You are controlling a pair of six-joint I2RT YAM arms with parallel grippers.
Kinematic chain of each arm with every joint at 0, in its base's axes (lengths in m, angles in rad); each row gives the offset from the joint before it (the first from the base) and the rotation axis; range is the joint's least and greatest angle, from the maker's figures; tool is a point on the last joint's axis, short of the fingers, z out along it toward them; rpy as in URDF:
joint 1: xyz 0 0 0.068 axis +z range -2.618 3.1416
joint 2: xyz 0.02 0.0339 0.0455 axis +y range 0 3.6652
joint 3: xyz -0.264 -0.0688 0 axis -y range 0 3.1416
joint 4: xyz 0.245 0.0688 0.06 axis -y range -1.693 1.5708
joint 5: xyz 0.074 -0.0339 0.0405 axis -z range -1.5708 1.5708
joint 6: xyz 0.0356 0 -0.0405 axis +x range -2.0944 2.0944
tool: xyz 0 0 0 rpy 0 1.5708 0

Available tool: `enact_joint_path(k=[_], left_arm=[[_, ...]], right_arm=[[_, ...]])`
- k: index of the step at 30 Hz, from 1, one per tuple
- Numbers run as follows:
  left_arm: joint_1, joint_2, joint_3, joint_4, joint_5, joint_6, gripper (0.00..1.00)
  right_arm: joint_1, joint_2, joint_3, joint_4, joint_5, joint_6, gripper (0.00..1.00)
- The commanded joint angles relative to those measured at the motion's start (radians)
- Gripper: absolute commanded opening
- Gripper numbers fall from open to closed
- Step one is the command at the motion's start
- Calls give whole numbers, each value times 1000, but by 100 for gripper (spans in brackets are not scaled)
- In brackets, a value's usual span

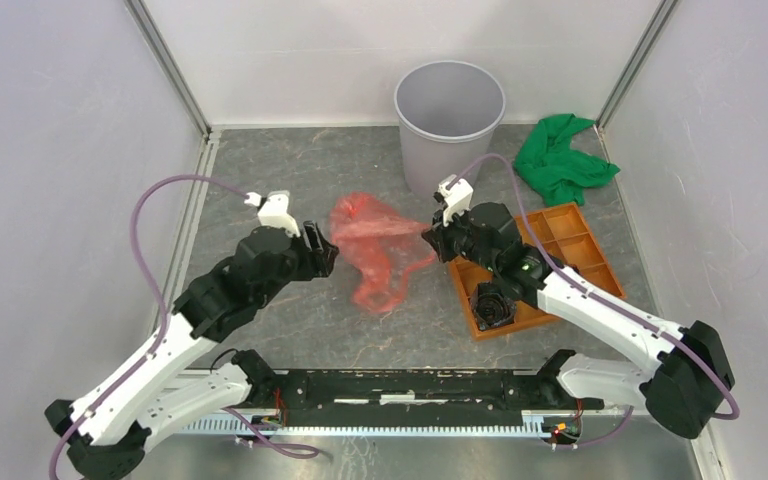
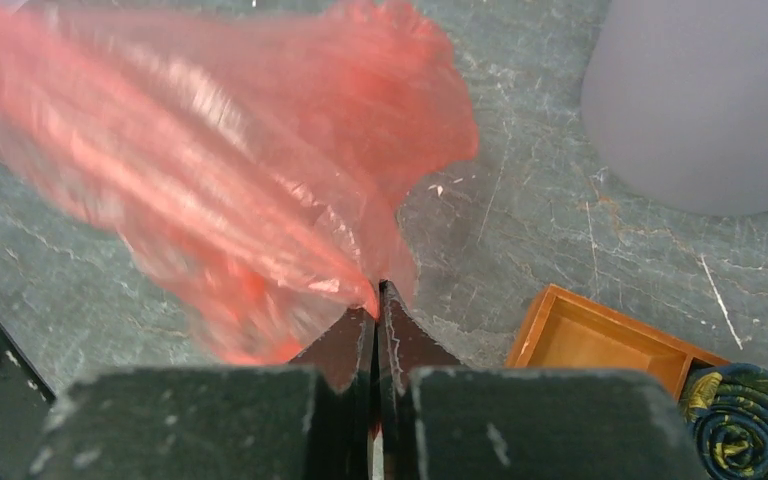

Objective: Put the trash bags into the trash bin

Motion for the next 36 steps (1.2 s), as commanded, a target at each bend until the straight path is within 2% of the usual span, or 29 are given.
enact_joint_path(k=[1, 3, 4, 11, 15, 18, 20, 24, 26, 29, 32, 36], left_arm=[[1, -127, -53, 102, 76, -125, 81], [0, -187, -109, 137, 108, -156, 96], [0, -214, -140, 164, 133, -171, 99], [0, -347, -420, 470, 425, -310, 100], [-1, -375, -587, 673, 536, -367, 100], [-2, -335, -685, 837, 578, -397, 100], [-8, -296, -716, 912, 562, -401, 100], [-31, -165, -723, 1042, 421, -360, 100], [-33, -78, -721, 1121, 331, -335, 95], [-34, 73, -704, 1252, 269, -317, 85], [-32, 174, -680, 1368, 264, -331, 78], [-33, 276, -641, 1436, 249, -338, 76]], right_arm=[[-6, -41, 47, 53, 69, 90, 1], [-7, -42, 24, 66, 79, 126, 0], [-9, -42, 13, 73, 85, 146, 1], [-9, -33, 4, 112, 104, 306, 0], [-9, -36, 12, 135, 112, 378, 1], [-10, -44, 7, 160, 121, 415, 0], [-9, -48, 2, 168, 129, 428, 0], [-10, -67, -32, 206, 128, 452, 0], [-10, -76, -48, 223, 129, 462, 0], [-10, -74, -46, 214, 123, 462, 1], [-9, -79, -44, 198, 119, 450, 0], [-10, -98, -76, 206, 115, 444, 1]])
